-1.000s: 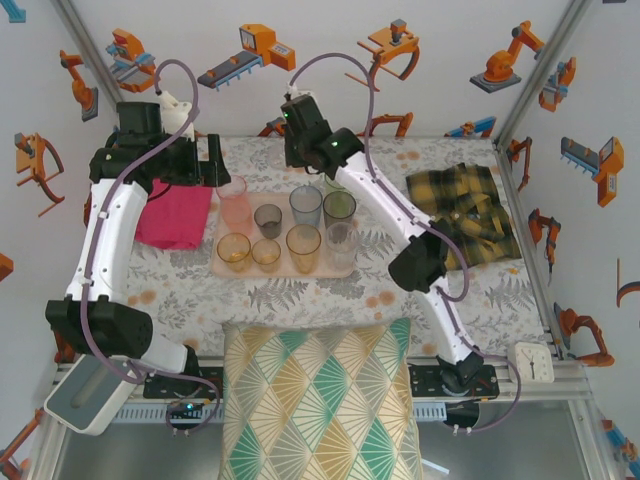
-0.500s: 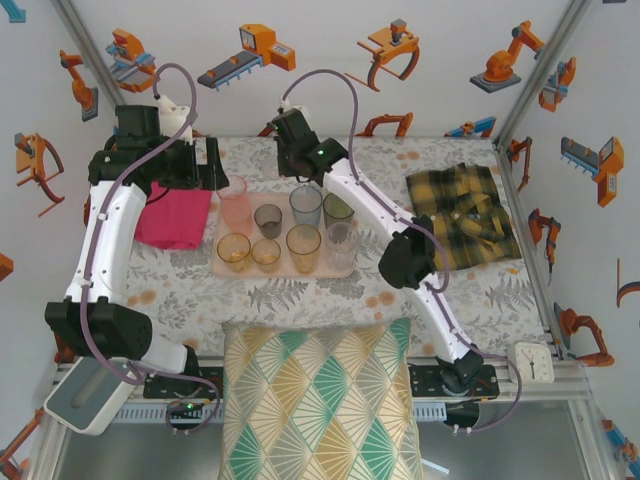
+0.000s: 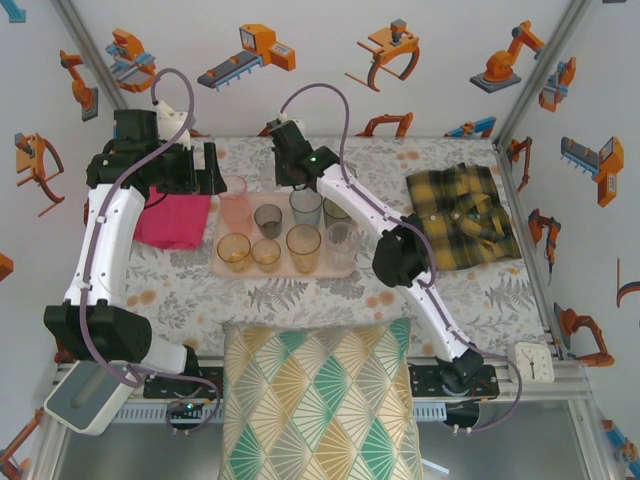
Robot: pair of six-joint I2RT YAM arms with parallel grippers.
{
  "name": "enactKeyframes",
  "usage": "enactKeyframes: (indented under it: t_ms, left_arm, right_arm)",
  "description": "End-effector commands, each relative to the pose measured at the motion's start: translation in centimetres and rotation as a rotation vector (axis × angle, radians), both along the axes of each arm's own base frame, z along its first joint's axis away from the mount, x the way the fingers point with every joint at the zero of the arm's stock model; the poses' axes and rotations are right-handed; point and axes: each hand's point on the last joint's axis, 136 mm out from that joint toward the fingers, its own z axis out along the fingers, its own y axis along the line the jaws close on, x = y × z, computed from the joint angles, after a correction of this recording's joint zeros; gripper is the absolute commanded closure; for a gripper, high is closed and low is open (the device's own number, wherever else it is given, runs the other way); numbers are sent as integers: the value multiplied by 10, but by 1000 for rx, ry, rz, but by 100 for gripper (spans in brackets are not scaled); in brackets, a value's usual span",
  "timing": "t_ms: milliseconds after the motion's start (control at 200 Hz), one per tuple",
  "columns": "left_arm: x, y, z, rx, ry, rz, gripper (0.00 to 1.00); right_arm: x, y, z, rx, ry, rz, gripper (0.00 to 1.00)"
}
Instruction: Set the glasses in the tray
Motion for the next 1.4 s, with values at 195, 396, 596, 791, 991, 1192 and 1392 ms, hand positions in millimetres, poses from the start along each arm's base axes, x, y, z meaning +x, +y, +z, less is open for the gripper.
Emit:
enactKeyframes:
  t_ms: [195,396,596,791,991,1192,1392]
  left_arm:
    - [-8,0,3,-11,-2,-15,6]
    - [-8,-1,2,-13,1,-20,6]
    - [-8,0,-1,-14,7,-20,6]
    - [-7,0,-4,-11,14,-19,6]
    - [-5,0,-5,-10,14,-18,6]
    - [-4,1,-6,-9,18,-14,6]
    - [-3,2,-7,-9,22,-10,6]
  right_arm:
    - [0,14,3,63,6,5,100]
    - [-1,16,-9,61,33,6,100]
    - [0,17,-13,61,37,3,100]
    - [-1,16,-19,48,48,1,100]
    - [0,17,-22,47,50,3,100]
    - [3,19,-15,54,25,9,100]
    - [6,23,-3,67,-14,35,100]
